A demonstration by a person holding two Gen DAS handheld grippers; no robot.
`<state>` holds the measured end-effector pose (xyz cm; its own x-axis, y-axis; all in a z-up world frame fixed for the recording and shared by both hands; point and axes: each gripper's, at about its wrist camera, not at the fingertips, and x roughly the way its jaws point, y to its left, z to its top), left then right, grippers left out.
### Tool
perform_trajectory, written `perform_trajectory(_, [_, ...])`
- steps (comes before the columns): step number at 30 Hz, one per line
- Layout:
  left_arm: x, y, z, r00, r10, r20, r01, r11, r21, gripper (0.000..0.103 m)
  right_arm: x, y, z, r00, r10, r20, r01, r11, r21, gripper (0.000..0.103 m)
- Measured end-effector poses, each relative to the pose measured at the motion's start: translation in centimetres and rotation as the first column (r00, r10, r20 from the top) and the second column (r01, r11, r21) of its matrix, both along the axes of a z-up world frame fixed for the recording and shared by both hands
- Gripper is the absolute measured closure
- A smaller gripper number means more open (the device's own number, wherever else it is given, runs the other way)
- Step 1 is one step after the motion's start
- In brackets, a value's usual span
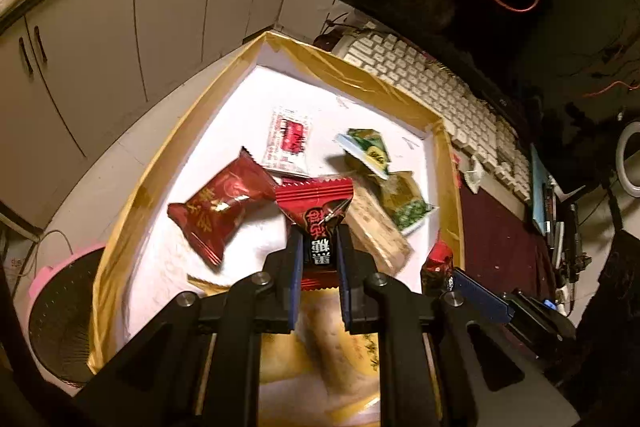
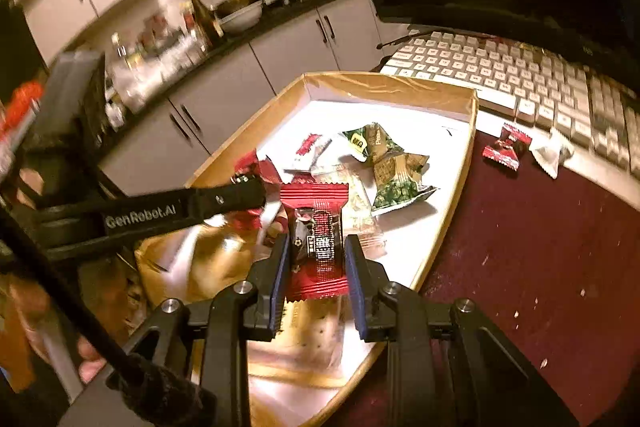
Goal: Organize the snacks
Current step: 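Carry both red candies into the tray and open both grippers, then grasp the white candy wrapper on the cloth with the right gripper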
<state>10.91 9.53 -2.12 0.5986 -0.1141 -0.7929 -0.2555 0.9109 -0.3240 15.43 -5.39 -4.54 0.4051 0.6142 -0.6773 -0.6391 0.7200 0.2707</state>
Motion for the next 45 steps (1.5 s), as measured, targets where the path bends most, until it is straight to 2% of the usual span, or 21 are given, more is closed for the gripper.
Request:
perform_trajectory(6, [0.4,0.6,-1.0,0.999,0.022,-0.025,-0.022,1.000,0.005,0.086,0.0,0.6,-0.6,0.999,-0.021,0.027,0.022,0.999,-0.047,0.074])
perform_trajectory(9, [1.0,0.4,-1.4,0.999,0.018,-0.041,-0.017,1.000,0.020,0.086,0.0,0.4,-1.0,0.999,-0.027,0.020,0.028,0.999,-0.035,0.073])
perform_trajectory(12, [1.2,0.3,-1.6,0.999,0.033,-0.043,-0.032,0.999,0.025,0.084,0.0,-1.1,-0.7,0.999,-0.026,-0.019,0.027,0.998,0.052,0.069])
perform_trajectory(13, [1.3,0.3,-1.7,0.998,0.039,-0.045,-0.038,0.999,0.021,0.083,-0.2,-1.9,-0.4,0.999,-0.006,-0.032,0.010,0.993,0.117,0.062])
perform_trajectory(15, [1.2,0.1,-1.4,0.999,0.023,-0.036,-0.023,1.000,0.002,0.072,-0.2,-3.8,0.2,0.999,0.007,-0.049,0.004,0.972,0.234,0.049])
perform_trajectory(18, [0.4,-0.5,-0.4,1.000,0.010,0.020,-0.010,1.000,-0.017,0.056,0.8,-7.2,1.4,0.996,-0.048,-0.074,0.070,0.944,0.323,0.048])
perform_trajectory(20, [-0.3,-0.9,0.5,0.998,0.009,0.064,-0.008,1.000,-0.015,0.048,2.3,-9.7,2.1,0.989,-0.123,-0.087,0.145,0.930,0.338,0.048])
perform_trajectory(24, [-1.0,-2.1,1.8,0.994,-0.003,0.110,0.004,1.000,-0.014,0.046,7.0,-13.9,1.1,0.945,-0.282,-0.168,0.321,0.898,0.302,0.048])
perform_trajectory(27, [-1.4,-3.2,2.2,0.991,-0.005,0.130,0.003,1.000,0.013,0.044,11.0,-16.2,-1.1,0.873,-0.394,-0.287,0.465,0.851,0.246,0.048])
perform_trajectory(30, [-1.7,-3.9,2.2,0.991,-0.016,0.133,0.016,1.000,0.002,0.042,13.3,-16.6,-1.8,0.832,-0.447,-0.329,0.527,0.822,0.214,0.055])
perform_trajectory(34, [-2.0,-4.6,2.0,0.992,-0.029,0.126,0.028,1.000,0.003,0.042,16.1,-14.6,-2.0,0.814,-0.481,-0.325,0.541,0.832,0.122,0.058])
perform_trajectory(35, [-2.0,-4.7,1.9,0.992,-0.033,0.123,0.033,0.999,0.001,0.042,16.7,-14.1,-2.2,0.810,-0.485,-0.328,0.543,0.833,0.109,0.062])
perform_trajectory(38, [-2.3,-5.0,2.1,0.991,-0.042,0.125,0.040,0.999,0.015,0.042,17.6,-12.8,-2.6,0.792,-0.522,-0.316,0.563,0.825,0.049,0.064])
perform_trajectory(40, [-2.4,-5.1,2.2,0.991,-0.043,0.128,0.041,0.999,0.013,0.042,17.9,-12.4,-3.2,0.783,-0.551,-0.289,0.579,0.815,0.014,0.072])
perform_trajectory(42, [-2.5,-5.3,2.1,0.991,-0.048,0.123,0.046,0.999,0.018,0.042,17.7,-11.8,-3.3,0.791,-0.554,-0.258,0.572,0.820,-0.010,0.079])
perform_trajectory(45, [-2.5,-5.9,2.3,0.991,-0.061,0.119,0.058,0.998,0.029,0.042,16.5,-12.0,-3.4,0.800,-0.541,-0.258,0.562,0.827,0.007,0.083])
